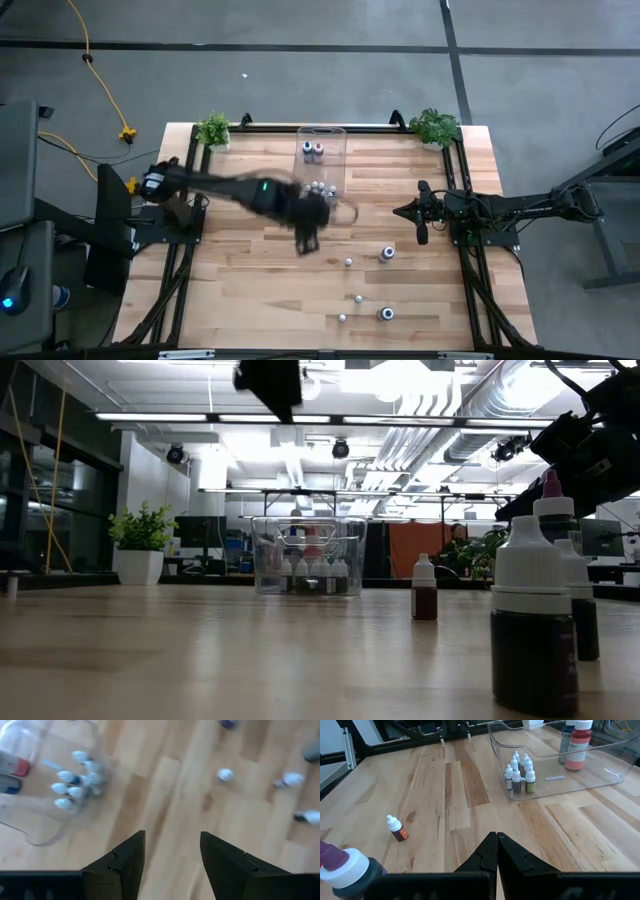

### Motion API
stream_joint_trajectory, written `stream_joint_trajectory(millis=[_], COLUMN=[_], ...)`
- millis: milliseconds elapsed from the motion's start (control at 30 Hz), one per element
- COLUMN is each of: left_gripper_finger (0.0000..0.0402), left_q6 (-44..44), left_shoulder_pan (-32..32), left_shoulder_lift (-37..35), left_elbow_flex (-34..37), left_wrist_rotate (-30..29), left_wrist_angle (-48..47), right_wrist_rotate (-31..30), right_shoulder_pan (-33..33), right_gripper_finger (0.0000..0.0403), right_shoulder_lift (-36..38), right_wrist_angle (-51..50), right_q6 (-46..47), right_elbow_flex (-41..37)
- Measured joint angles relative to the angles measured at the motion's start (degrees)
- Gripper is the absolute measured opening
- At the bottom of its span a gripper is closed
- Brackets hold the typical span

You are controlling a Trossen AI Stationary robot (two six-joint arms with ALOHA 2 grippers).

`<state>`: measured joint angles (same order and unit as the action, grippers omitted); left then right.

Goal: Pick & Place food coloring
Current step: Put the small purple food coloring into the transparent bin

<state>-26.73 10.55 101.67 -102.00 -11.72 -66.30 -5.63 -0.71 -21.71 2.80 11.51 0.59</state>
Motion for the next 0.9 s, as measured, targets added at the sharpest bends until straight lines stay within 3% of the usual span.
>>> stream_joint_trajectory(millis=[300,533,767,900], left_gripper_finger=[0.0184,0.0184,0.0184,0.0184], left_q6=[-5.54,-4.93,-1.51,2.72], left_shoulder_pan=[16.79,23.99,24.6,24.29], left_shoulder_lift=[0.02,1.45,5.71,8.37], left_elbow_flex=[0.02,0.09,0.09,0.11], left_wrist_rotate=[-13.72,-24.55,-25.77,-21.71], left_wrist_angle=[4.96,11.72,15.82,16.02], right_wrist_rotate=[0.01,0.0,0.0,0.0], right_shoulder_pan=[0.0,0.0,-0.02,-0.01], right_gripper_finger=[0.0,0.0,0.0,0.0], right_shoulder_lift=[0.0,0.0,-0.01,-0.01], right_wrist_angle=[-0.01,-0.02,0.0,0.0], right_q6=[0.0,0.0,0.0,0.0], right_elbow_flex=[0.01,0.01,-0.01,0.0])
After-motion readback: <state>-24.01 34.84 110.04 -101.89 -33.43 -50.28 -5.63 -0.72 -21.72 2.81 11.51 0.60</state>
